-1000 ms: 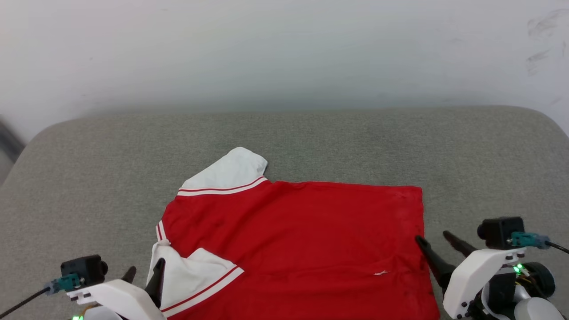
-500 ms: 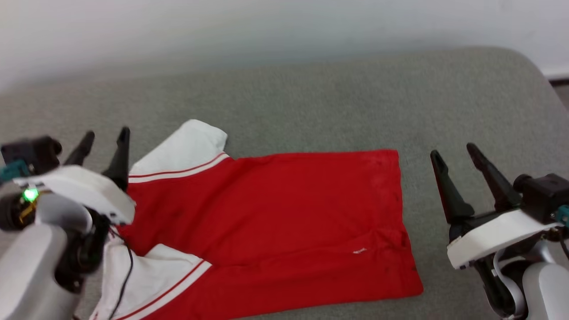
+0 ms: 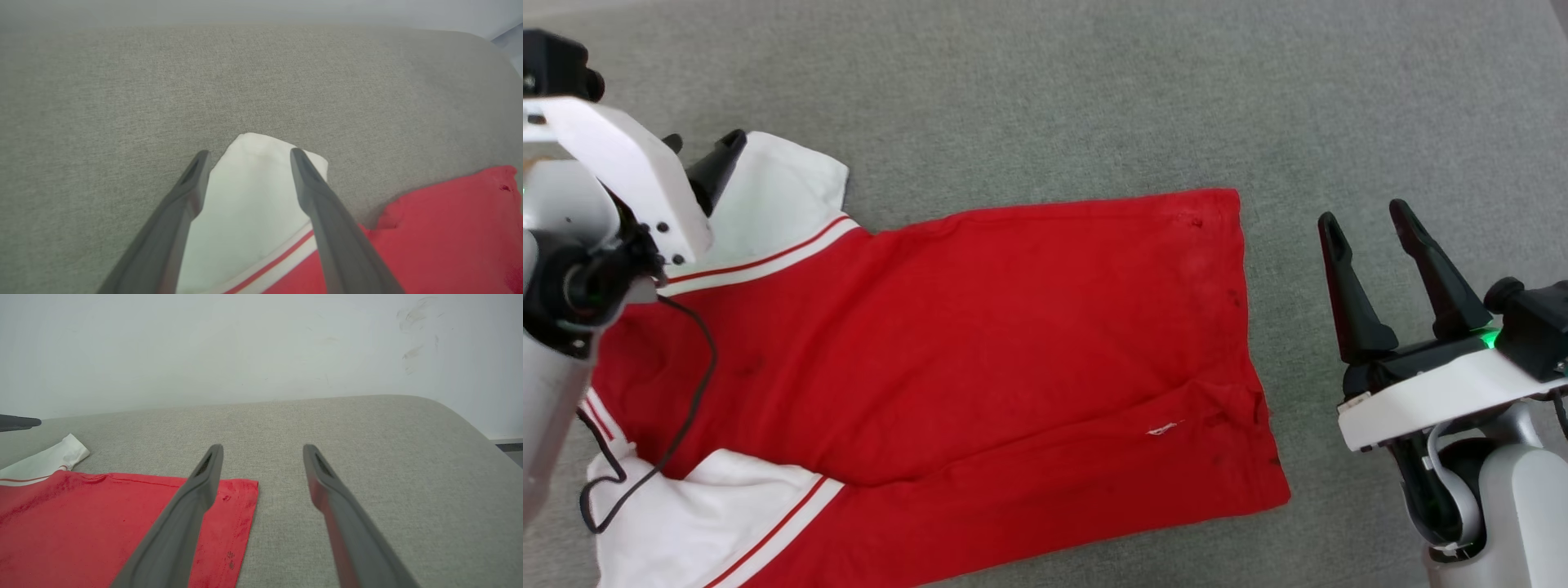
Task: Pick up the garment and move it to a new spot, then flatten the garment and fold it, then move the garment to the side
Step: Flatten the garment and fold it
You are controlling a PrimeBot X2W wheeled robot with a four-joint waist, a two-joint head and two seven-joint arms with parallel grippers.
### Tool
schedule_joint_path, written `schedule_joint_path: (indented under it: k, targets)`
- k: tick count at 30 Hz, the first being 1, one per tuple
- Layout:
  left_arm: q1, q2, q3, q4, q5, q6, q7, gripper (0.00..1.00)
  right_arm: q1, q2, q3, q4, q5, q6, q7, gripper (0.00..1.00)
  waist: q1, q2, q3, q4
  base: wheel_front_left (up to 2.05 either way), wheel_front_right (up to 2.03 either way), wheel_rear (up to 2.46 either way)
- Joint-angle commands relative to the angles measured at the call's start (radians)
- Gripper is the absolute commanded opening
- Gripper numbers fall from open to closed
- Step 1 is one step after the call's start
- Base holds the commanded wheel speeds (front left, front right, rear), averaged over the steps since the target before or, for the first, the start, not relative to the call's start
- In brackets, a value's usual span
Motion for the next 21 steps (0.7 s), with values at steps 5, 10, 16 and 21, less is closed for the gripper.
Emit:
schedule_joint_path:
  k: [5, 10, 16, 21]
  targets:
    - [-0.085, 0.048, -0.044, 0.098, 0.003, 0.03, 0.191, 1.0, -0.032, 0.014, 0.023, 0.011, 0.016, 0.0, -0.015, 1.0, -0.0002, 0.0, 0.055, -0.038, 0.0, 0.0, 0.0]
    - [-0.072, 0.056, -0.071, 0.182, -0.032, 0.034, 0.318, 1.0, -0.034, 0.023, 0.032, 0.029, 0.031, 0.0, -0.027, 1.0, -0.0002, 0.0, 0.075, -0.055, 0.0, 0.0, 0.0]
    - [-0.014, 0.017, -0.083, 0.215, -0.079, 0.033, 0.357, 0.0, -0.035, 0.026, 0.02, 0.061, 0.051, 0.0, -0.019, 1.0, -0.0002, 0.0, 0.076, -0.052, 0.0, 0.0, 0.0]
    - [-0.016, 0.003, -0.061, 0.219, -0.071, 0.02, 0.274, 0.0, -0.057, 0.001, 0.011, 0.099, 0.104, -0.001, 0.036, 1.0, -0.0002, 0.0, 0.039, -0.036, 0.0, 0.0, 0.0]
